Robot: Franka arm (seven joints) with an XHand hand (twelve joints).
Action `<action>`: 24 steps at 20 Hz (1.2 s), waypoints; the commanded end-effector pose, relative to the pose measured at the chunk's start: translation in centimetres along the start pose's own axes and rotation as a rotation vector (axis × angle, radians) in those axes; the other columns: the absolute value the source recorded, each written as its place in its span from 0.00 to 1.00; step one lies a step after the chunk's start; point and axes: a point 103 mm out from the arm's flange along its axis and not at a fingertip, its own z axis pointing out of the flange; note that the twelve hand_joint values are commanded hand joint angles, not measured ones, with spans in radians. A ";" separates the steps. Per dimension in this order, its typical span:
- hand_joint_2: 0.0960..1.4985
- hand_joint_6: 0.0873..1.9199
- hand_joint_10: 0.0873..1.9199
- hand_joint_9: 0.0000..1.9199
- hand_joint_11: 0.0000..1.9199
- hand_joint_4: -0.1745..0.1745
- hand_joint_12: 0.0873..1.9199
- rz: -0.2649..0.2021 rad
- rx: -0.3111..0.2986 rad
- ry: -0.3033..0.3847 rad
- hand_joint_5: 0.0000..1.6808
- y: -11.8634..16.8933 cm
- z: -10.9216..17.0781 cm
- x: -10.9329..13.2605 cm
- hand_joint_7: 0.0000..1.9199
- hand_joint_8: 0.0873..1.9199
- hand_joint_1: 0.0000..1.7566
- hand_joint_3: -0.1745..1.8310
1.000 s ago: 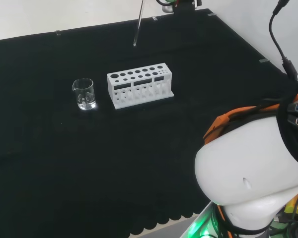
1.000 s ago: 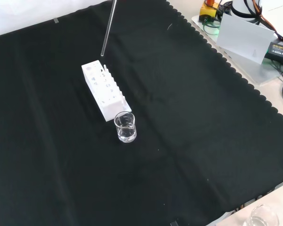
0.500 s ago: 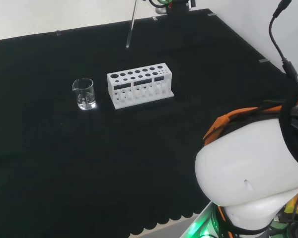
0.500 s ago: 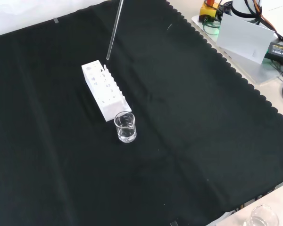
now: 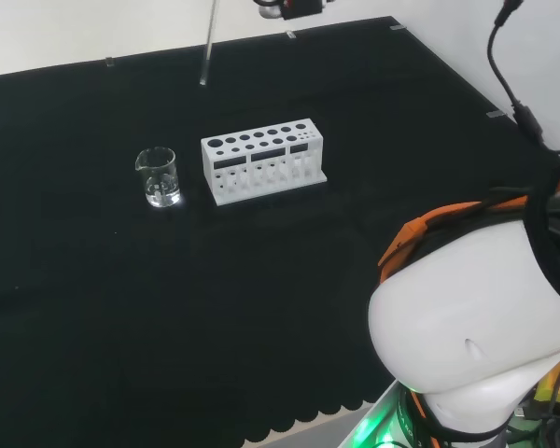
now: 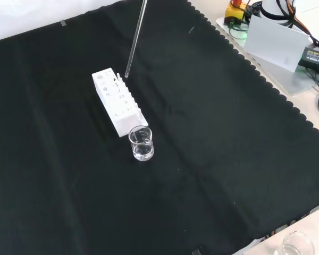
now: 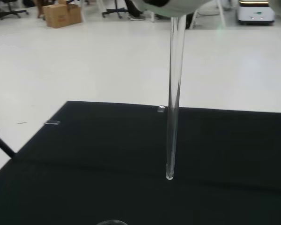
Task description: Stir in the beaker to the left of the white test tube rack with the glass rod.
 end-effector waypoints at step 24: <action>0.68 0.17 0.16 0.95 0.90 0.00 0.19 -0.214 0.078 0.028 0.80 3.9 6.3 6.5 0.72 0.18 0.75 0.00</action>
